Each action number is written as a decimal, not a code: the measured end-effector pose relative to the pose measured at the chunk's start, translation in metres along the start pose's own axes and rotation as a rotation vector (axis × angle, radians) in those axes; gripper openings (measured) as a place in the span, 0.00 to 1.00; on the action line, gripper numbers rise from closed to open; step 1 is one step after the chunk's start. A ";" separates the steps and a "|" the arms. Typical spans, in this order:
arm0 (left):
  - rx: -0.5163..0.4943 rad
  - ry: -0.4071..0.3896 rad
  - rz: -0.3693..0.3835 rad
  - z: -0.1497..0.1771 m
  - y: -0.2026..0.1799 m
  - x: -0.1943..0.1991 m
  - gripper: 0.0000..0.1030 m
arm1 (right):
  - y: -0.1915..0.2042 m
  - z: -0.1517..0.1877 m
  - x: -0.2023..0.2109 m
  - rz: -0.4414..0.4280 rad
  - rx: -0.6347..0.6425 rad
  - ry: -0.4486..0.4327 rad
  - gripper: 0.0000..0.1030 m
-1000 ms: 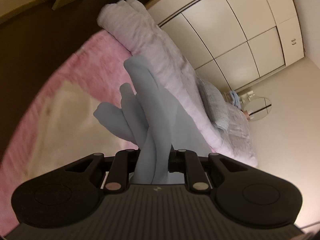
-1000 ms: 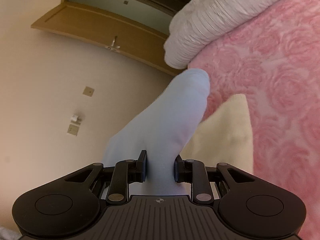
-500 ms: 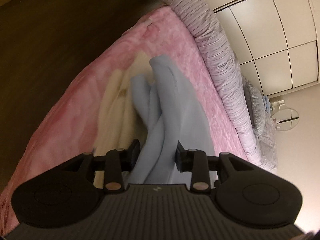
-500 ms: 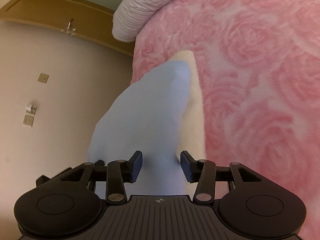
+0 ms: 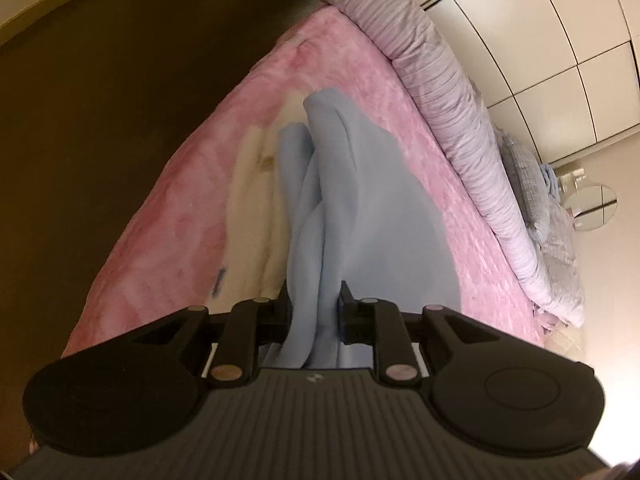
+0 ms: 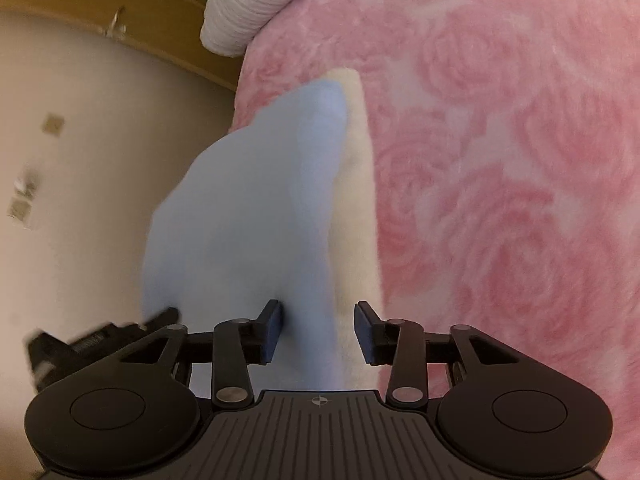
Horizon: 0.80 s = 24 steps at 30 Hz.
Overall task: Fold clothes
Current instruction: 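Carry the sweatshirt with both grippers over the cream folded cloth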
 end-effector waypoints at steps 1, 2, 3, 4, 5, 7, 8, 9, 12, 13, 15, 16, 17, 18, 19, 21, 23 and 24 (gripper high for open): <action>-0.034 0.009 -0.035 -0.005 -0.006 0.003 0.21 | 0.006 -0.005 0.008 0.029 0.026 -0.017 0.38; -0.069 0.017 -0.071 -0.010 -0.013 0.006 0.22 | 0.010 -0.012 0.016 0.076 0.033 -0.060 0.38; -0.094 0.022 -0.101 -0.015 -0.018 0.008 0.22 | 0.013 -0.020 0.024 0.123 0.041 -0.102 0.38; -0.129 0.025 -0.129 -0.020 -0.026 0.011 0.22 | 0.017 -0.027 0.033 0.171 0.049 -0.145 0.38; -0.168 0.028 -0.158 -0.024 -0.034 0.014 0.22 | 0.021 -0.035 0.038 0.242 0.059 -0.190 0.38; -0.304 0.027 -0.260 -0.031 -0.056 0.013 0.17 | 0.036 -0.046 0.045 0.394 0.101 -0.262 0.38; -0.380 0.027 -0.323 -0.033 -0.068 0.012 0.17 | 0.046 -0.047 0.046 0.444 0.132 -0.286 0.38; -0.452 0.027 -0.384 -0.037 -0.079 0.010 0.17 | 0.058 -0.045 0.043 0.442 0.157 -0.296 0.38; -0.496 0.017 -0.298 -0.043 -0.099 0.002 0.16 | 0.076 -0.033 0.019 0.427 0.220 -0.271 0.38; -0.489 0.032 -0.253 -0.042 -0.099 -0.005 0.17 | 0.080 -0.028 0.010 0.421 0.239 -0.254 0.38; -0.488 0.072 -0.224 -0.040 -0.089 -0.023 0.15 | 0.088 -0.017 -0.010 0.409 0.277 -0.221 0.38; -0.501 0.093 -0.248 -0.038 -0.077 -0.035 0.12 | 0.086 -0.014 -0.022 0.426 0.300 -0.212 0.38; -0.514 0.114 -0.272 -0.035 -0.066 -0.046 0.12 | 0.086 -0.012 -0.032 0.443 0.333 -0.212 0.37; -0.510 0.123 -0.285 -0.036 -0.052 -0.055 0.12 | 0.084 -0.010 -0.033 0.443 0.352 -0.216 0.38; -0.494 0.115 -0.278 -0.036 -0.041 -0.059 0.13 | 0.084 -0.011 -0.033 0.430 0.364 -0.214 0.38; -0.457 0.103 -0.251 -0.044 -0.036 -0.059 0.12 | 0.086 -0.020 -0.025 0.404 0.356 -0.227 0.38; -0.460 0.087 -0.250 -0.050 -0.043 -0.057 0.11 | 0.086 -0.031 -0.013 0.377 0.323 -0.278 0.38; -0.469 0.073 -0.242 -0.055 -0.048 -0.056 0.11 | 0.086 -0.036 -0.006 0.365 0.308 -0.303 0.38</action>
Point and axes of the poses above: each gripper's, at about its wrist camera, not at the fingertips, and x roughly against the way its jaws point, y to its left, z to its underside, the point moved 5 cm from there along -x, roughly the way its jaws point, and after that the axes turned 13 degrees about z, right-handed, at the moved point
